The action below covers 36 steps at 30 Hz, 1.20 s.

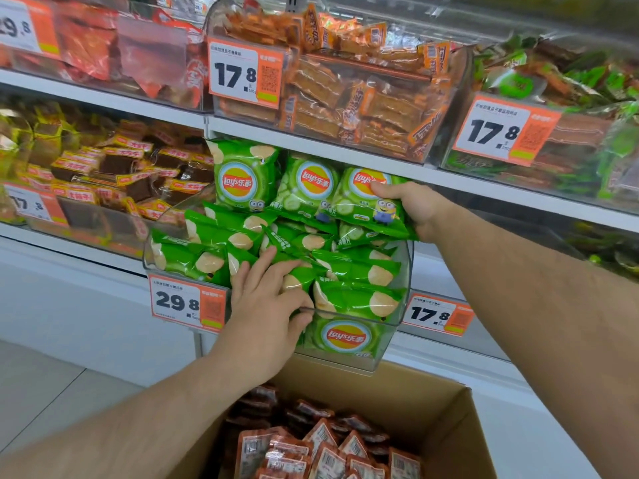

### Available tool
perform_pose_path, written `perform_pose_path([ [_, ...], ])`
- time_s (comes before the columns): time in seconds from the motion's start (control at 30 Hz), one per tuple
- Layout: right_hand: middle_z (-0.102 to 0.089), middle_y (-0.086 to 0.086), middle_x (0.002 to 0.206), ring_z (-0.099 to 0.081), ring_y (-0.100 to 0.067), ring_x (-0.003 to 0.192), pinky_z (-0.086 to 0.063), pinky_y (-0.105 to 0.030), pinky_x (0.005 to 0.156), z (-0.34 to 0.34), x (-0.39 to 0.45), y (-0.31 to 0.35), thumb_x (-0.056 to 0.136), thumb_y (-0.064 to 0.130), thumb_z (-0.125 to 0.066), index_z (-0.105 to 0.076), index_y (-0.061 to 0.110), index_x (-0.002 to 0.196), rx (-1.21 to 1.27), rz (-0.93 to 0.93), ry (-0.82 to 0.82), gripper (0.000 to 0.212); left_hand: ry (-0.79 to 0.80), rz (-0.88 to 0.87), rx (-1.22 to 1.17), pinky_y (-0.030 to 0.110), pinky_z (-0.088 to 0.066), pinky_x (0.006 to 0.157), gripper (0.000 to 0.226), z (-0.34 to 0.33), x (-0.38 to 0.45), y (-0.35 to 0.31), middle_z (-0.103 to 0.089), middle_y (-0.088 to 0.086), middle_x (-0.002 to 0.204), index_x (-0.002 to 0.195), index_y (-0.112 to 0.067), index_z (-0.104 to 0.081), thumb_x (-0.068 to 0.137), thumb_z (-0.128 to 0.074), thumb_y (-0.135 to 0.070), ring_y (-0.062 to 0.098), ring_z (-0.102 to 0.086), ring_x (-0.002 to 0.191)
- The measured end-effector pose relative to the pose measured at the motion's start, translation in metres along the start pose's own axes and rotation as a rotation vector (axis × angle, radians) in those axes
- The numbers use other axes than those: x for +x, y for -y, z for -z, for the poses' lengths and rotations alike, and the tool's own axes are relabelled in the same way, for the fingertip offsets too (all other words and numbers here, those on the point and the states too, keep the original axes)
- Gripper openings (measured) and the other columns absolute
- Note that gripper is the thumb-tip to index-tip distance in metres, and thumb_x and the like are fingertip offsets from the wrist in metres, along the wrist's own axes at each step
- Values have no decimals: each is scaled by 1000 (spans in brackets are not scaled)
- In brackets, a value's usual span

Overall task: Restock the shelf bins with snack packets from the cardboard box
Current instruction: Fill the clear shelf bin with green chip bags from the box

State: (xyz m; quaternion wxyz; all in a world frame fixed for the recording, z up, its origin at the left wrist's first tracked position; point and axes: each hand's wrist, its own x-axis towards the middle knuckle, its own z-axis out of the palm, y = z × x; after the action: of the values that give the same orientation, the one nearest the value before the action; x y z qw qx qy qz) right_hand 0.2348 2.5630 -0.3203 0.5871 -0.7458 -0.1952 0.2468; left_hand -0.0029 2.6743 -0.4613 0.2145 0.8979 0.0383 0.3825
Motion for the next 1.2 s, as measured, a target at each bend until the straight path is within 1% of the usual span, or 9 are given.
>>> perform_pose_path([
  [0.2,-74,-19,102,-73,-34,90,-60,-43,73,-1,13,-7,55,30,-86,-68,-3,116,96,44,-29,72,-2,7,23,38,-1,117,12,-2,-2,1,-58,3,133,76,-26,-69,81,-58,-31,29,-24,142],
  [0.4,-75,-18,94,-74,-32,79,-60,-45,67,-12,14,-9,68,20,-87,-63,-5,116,156,119,-177,59,-14,5,61,39,-3,117,5,-6,-3,1,-58,3,131,76,-26,-67,78,-62,-25,30,-25,142],
  [0.57,-75,-7,103,-72,-27,94,-54,-45,94,-8,2,-2,66,53,-84,-68,8,113,-89,55,-42,67,2,7,67,35,0,117,7,-4,-3,0,-59,4,131,75,-27,-67,79,-60,-27,30,-25,141],
  [0.67,-68,-5,110,-66,-25,97,-54,-39,89,-5,-8,4,50,74,-80,-64,8,111,-298,38,-201,91,8,8,46,31,4,118,20,-3,-3,1,-59,3,130,76,-28,-66,83,-49,-35,31,-25,141],
  [0.73,-63,-6,108,-61,-23,92,-51,-33,74,-9,-19,11,51,78,-77,-62,7,112,-389,11,-255,94,6,5,52,32,5,118,22,-4,-3,1,-59,4,130,76,-28,-67,84,-48,-35,31,-25,141],
  [0.8,-59,-7,102,-55,-22,84,-44,-31,66,-14,-29,17,60,72,-78,-59,8,108,-404,-1,-225,82,-3,-1,51,33,3,117,23,-4,-3,1,-59,4,130,75,-27,-67,83,-47,-35,31,-26,141],
  [1.0,-58,-6,81,-53,-17,69,-47,-35,63,-26,-38,19,69,32,-89,-57,9,77,-497,25,-210,41,-11,-6,46,43,-6,115,23,-5,-3,1,-60,4,129,75,-27,-67,81,-47,-36,30,-26,140],
  [1.13,-60,-11,84,-55,-18,69,-49,-35,68,-27,-29,9,72,24,-88,-54,7,79,-537,58,-305,38,-9,-6,42,43,-4,116,22,-5,-3,4,-59,3,129,77,-28,-66,82,-46,-36,29,-26,141],
  [1.2,-65,-9,92,-60,-18,76,-55,-35,73,-29,-25,4,71,29,-88,-59,6,96,-609,99,-367,45,-8,-11,47,43,-5,116,23,-5,-4,4,-59,4,128,78,-27,-67,82,-46,-35,29,-27,140],
])
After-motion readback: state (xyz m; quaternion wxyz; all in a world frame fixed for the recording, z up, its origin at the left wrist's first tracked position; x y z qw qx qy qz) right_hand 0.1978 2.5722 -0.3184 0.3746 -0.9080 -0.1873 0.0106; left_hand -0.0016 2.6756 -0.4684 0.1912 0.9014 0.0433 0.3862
